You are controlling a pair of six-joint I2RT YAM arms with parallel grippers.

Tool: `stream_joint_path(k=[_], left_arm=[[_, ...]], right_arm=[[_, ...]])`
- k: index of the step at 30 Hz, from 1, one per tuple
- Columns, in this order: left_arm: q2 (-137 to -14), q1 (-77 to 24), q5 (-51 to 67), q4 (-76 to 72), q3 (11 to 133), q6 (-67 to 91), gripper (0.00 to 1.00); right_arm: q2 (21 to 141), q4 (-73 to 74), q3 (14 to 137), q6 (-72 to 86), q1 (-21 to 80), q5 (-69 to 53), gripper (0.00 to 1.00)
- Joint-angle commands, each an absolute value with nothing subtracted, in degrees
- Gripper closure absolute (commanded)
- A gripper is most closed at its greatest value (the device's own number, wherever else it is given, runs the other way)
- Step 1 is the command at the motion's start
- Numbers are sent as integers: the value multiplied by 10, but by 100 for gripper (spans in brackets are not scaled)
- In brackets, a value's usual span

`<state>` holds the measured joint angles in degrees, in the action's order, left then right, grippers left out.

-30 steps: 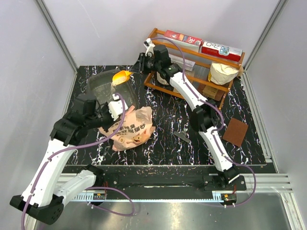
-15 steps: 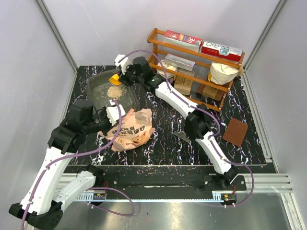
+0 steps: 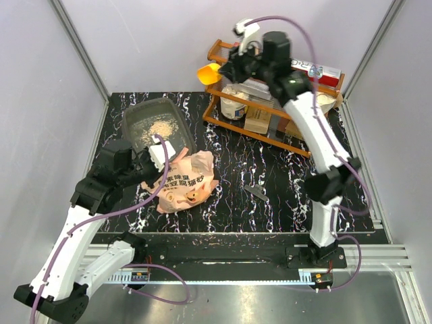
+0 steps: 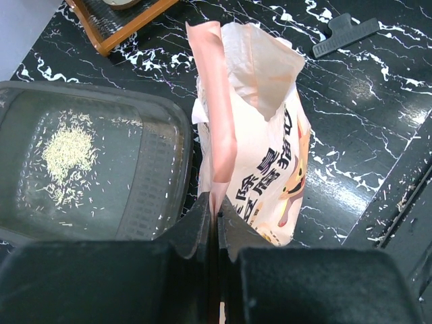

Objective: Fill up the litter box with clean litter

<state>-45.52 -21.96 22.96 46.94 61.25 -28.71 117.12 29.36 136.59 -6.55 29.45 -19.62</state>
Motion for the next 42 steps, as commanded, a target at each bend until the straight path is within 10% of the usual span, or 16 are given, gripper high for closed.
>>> stream_joint_path(k=[1,16,26,42], left_arm=[[-450,-215,239,355,623,-243,100],[-470,-200,264,331,631,-193,100],[-464,-205,323,336,635,-185,100],[-479,-207,312,275,633,-148,100]], right_arm=[[1063,463,1326,-24,290,-343,100],[962,539,1112,-36,296,-476,100],[1068,552,1209,46,395,-124,100],[1128,520,1110,140,399,-73,100]])
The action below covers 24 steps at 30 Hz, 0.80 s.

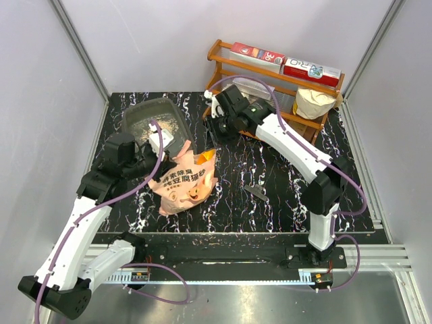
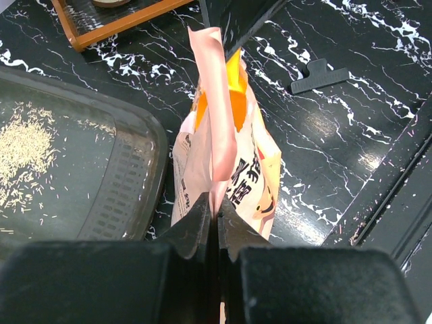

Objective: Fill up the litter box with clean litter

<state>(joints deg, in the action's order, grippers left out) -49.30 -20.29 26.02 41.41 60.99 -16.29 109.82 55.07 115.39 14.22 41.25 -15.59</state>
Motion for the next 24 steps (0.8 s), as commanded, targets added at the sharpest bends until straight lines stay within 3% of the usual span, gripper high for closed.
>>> stream_joint_path(k=[1,7,16,24], left_arm=[[-480,-207,313,272,633,-147,100],[-487,-207,313,269,625,-166,100],[-492,-208,298,255,606,-196,100],[-483,-208,279,269,602,-229,100]], right_arm=[[1133,512,1104,144,400,-83,100],[1178,505,1093,132,403,-138,100],[1201,471,1092,105,386,-323,100],[1221,369,1068,212,318,-573,100]])
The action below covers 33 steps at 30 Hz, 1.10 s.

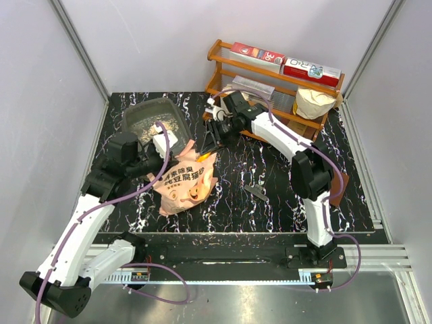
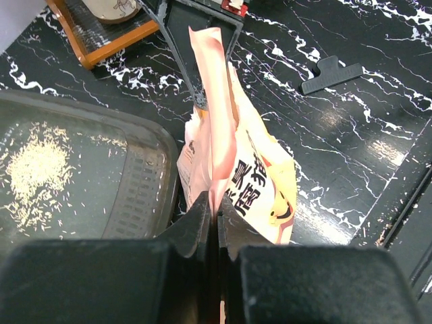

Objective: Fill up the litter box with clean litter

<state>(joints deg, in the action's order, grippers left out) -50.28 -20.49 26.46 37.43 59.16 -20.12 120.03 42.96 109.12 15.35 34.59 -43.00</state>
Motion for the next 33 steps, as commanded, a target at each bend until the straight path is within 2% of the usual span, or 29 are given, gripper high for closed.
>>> stream_joint_path(k=[1,7,14,19,25,33], left_arm=[[-483,-208,276,270,599,-234,100],[-477,-207,271,295,595,-256,100],[-479,-208,258,315,605,-262,100],[-493,-208,256,329,626,-273,100],[-520,-207,254,362,663,-284,100],[-540,-208,253,370,681,-291,100]], right_arm=[[1223,361,1065,219,311,-603,100],[1220,331,1071,272,277,-666,100],[1184,327,1049,337,226,-678,100],[1146,259,1006,416,195,-713,100],[1118,197,993,476,203,-718,100],[1153,-77,876,672,185,-791,100]])
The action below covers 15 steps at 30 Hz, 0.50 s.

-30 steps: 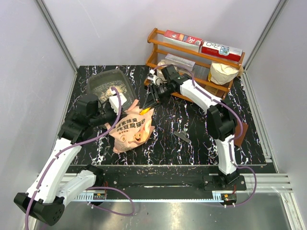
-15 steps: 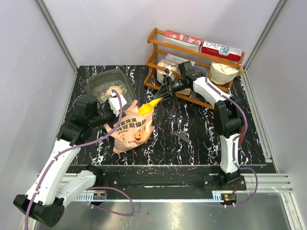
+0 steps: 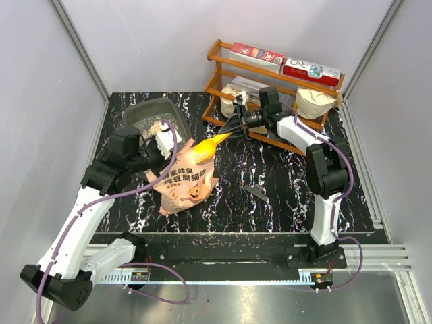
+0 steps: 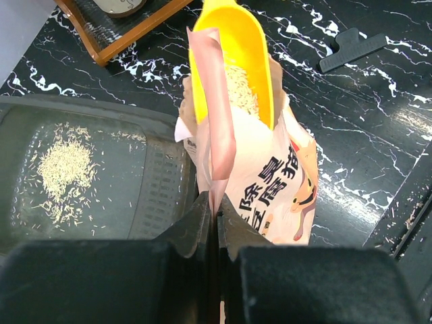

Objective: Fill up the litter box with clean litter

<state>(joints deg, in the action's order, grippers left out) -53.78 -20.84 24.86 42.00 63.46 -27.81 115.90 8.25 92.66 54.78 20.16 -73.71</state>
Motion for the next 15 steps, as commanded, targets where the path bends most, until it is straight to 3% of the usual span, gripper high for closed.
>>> stream_joint_path(k=[1,15], left_arm=[[-542,-208,253,371,685,-293,100],[-538,-208,245,383,705,-311,100]], right_arm=[[1148,-88,873,676,182,-789,100],[1136,-141,838,701,142,-814,100]])
